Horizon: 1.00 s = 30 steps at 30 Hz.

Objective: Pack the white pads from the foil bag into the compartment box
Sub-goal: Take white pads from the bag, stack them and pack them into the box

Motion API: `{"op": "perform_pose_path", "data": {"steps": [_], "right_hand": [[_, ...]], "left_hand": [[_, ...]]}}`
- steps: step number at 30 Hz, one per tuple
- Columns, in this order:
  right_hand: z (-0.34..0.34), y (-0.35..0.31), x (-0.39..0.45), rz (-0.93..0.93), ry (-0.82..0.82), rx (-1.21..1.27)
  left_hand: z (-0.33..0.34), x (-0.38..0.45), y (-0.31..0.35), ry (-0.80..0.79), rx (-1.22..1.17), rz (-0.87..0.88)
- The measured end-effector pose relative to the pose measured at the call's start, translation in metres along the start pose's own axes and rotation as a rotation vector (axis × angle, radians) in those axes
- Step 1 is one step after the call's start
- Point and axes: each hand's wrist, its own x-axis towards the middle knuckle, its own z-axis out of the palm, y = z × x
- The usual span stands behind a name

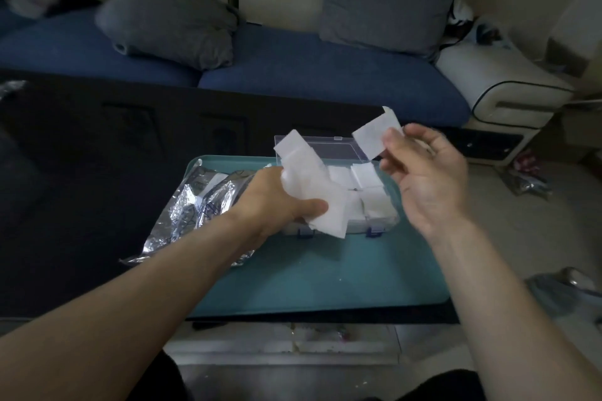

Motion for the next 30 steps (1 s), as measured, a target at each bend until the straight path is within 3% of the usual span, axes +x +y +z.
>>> {"op": "perform_pose_path", "data": {"steps": [2, 4, 6, 9, 13, 15, 20, 22, 26, 30], "right_hand": [[-0.007, -0.009, -0.006, 0.051, -0.226, -0.201], [-0.007, -0.003, -0.012, 0.058, -0.382, -0.570], [-0.008, 0.008, -0.009, 0.000, -0.349, -0.740], [-0.009, 0.018, -0.002, -0.062, -0.307, -0.805], [-0.012, 0.020, -0.002, 0.128, -0.366, -0.628], [-0.013, 0.015, -0.002, 0.164, -0.364, -0.555], [-0.014, 0.005, 0.000, 0.226, -0.250, -0.301], [-0.015, 0.003, 0.000, 0.247, -0.277, -0.249], [-0.010, 0.010, -0.004, 0.281, -0.400, -0.299], [-0.006, 0.013, -0.005, 0.235, -0.382, -0.379]], "left_hand": [[0.000, 0.003, -0.002, 0.047, -0.070, -0.004], [0.001, 0.004, -0.001, 0.055, -0.108, 0.008], [0.004, 0.002, 0.002, 0.024, -0.135, 0.019], [0.003, -0.001, 0.007, -0.025, -0.207, 0.023], [0.000, -0.003, 0.017, -0.167, -0.496, -0.052], [0.000, -0.002, 0.020, -0.148, -0.547, -0.080], [0.000, 0.002, 0.011, -0.082, -0.470, -0.024], [0.002, 0.001, 0.011, -0.072, -0.455, 0.009], [0.008, 0.002, 0.010, 0.037, -0.374, 0.016], [0.010, 0.002, 0.008, 0.099, -0.268, 0.014]]}}
